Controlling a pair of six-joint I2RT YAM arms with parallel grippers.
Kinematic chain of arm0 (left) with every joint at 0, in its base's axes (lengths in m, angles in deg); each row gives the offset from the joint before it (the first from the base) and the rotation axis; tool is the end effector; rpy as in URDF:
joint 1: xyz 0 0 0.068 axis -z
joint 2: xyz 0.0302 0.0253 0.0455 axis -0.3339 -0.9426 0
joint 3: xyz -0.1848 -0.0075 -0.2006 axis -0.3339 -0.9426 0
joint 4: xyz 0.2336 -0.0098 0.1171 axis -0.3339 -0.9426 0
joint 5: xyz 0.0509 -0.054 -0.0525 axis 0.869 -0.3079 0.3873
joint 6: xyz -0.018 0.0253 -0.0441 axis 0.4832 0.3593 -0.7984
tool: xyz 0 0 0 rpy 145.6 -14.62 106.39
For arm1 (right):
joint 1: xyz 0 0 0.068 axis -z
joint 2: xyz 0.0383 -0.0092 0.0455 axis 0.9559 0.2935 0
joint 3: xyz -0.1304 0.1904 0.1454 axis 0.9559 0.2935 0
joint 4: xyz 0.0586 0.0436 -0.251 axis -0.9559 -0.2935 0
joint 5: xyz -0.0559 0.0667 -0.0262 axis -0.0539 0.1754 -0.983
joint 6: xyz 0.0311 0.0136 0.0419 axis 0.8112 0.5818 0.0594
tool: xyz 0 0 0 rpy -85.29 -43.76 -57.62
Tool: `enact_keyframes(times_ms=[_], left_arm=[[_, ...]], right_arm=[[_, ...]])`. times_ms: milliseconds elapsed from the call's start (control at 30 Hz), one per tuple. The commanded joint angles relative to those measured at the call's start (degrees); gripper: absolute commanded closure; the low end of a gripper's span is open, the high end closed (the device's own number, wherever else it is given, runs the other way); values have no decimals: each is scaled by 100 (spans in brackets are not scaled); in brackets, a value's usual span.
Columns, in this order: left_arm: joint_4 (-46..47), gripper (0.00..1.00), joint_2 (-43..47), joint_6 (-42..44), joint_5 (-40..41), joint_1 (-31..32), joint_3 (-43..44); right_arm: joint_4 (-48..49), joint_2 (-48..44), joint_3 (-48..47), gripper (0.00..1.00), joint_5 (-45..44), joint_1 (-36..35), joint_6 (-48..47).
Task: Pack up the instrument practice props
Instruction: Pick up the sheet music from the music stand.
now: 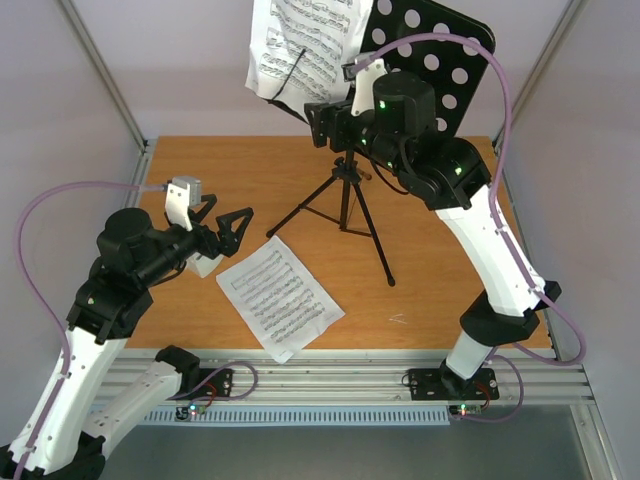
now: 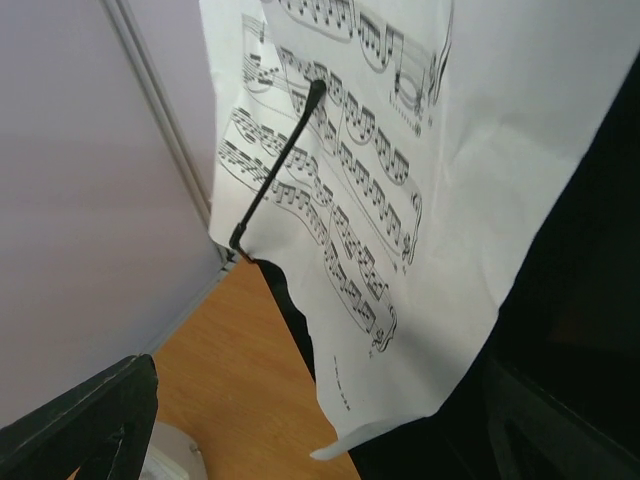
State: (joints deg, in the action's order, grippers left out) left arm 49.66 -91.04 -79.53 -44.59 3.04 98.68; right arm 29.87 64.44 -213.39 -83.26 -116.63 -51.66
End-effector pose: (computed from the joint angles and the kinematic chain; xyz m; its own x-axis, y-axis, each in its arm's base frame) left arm 0.1215 -0.0601 0.4159 -0.3060 -0.1389 -0.9418 0.5402 0.7893 -0.2919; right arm 0.2315 0.2110 0.5552 -0.0010 -0.3630 -0.9318 -0.5469 0.7803 -0.3034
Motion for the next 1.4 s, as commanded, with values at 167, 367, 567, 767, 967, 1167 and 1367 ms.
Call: enact_keyframes(times_ms=[167, 367, 567, 767, 967, 1167, 1367], left_arm=[[305, 1, 38, 81, 1, -18, -39], [306, 1, 57, 81, 9, -6, -38], [306, 1, 74, 90, -1, -13, -38], [294, 0, 126, 98, 17, -17, -38], [300, 1, 144, 108, 35, -13, -47], [297, 1, 153, 108, 35, -10, -46], [297, 1, 177, 117, 44, -13, -44]], right_arm=[[368, -395, 337, 10, -230, -42, -97], [411, -331, 344, 11, -279, -34, -127], [487, -243, 344, 12, -310, -39, -66], [562, -155, 346, 12, -265, -37, 5], [611, -112, 355, 13, -262, -33, 54], [618, -62, 374, 13, -315, 2, 165], [821, -98, 593, 14, -320, 28, 260]])
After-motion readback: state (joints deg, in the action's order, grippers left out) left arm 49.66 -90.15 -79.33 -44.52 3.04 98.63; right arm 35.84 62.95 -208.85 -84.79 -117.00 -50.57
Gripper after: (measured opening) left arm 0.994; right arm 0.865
